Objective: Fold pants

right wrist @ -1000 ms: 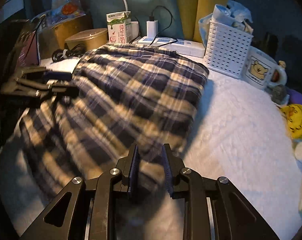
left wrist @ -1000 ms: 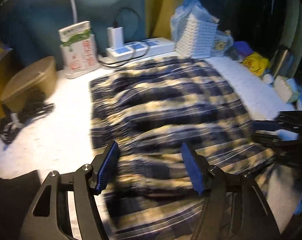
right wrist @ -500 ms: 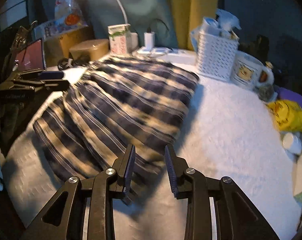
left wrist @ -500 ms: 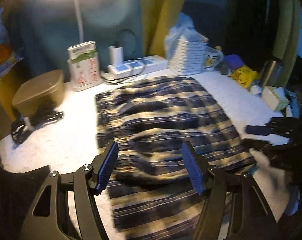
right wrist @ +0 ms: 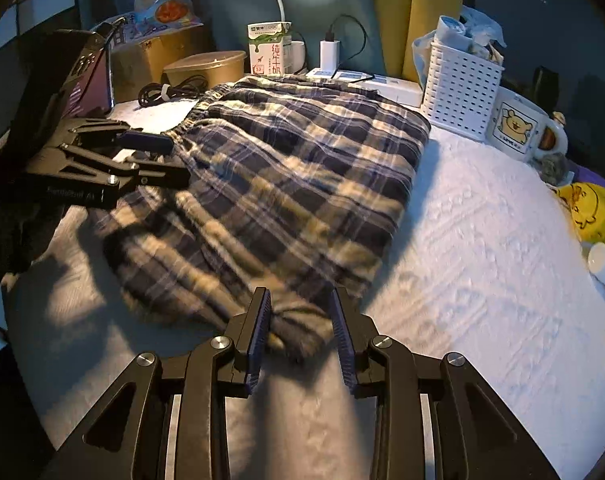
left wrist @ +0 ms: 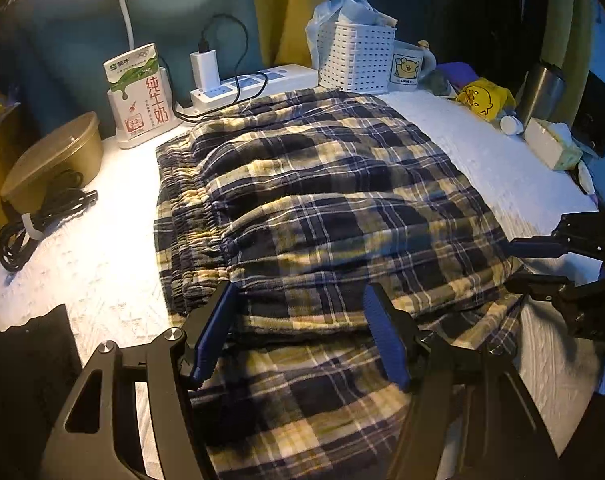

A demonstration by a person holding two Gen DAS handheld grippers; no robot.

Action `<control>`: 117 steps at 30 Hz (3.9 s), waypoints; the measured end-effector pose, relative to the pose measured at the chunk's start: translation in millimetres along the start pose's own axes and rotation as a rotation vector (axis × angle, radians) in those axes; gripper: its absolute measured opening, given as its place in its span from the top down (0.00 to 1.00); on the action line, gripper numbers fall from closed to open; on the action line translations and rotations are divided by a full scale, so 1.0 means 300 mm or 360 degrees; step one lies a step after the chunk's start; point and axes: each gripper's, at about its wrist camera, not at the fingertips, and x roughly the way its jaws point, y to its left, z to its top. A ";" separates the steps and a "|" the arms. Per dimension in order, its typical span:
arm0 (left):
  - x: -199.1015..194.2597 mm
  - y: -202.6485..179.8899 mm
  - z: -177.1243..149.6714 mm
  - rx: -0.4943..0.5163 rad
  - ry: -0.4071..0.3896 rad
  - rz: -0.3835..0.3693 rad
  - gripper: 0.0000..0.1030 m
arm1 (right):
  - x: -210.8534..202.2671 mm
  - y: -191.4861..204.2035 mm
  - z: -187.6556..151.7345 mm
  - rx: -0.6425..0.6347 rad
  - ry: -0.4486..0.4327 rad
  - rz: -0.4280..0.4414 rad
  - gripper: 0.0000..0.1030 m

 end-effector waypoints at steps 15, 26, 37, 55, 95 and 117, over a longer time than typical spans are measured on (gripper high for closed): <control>-0.114 0.242 0.027 -0.0266 -0.0066 0.0151 0.36 | -0.087 -0.079 0.004 0.0055 -0.0038 -0.0049 0.57; 0.035 0.287 0.245 -0.0220 -0.0101 0.0053 0.36 | -0.096 -0.207 0.157 0.0175 -0.0174 -0.0098 0.40; 0.226 0.351 0.293 -0.0271 0.0016 -0.0017 0.36 | 0.114 -0.354 0.306 0.0343 -0.0161 -0.0030 0.40; 0.286 0.344 0.288 -0.0202 -0.0047 -0.0226 0.64 | 0.344 -0.414 0.428 0.0417 -0.0086 0.0217 0.37; -0.845 0.172 0.043 -0.0083 -0.1055 0.0228 0.77 | -0.573 0.260 0.443 -0.0240 -0.0990 -0.0047 0.83; -0.684 0.505 -0.285 -0.0380 -0.0658 0.0394 0.77 | -0.225 0.598 0.448 -0.0285 -0.0633 0.0295 0.83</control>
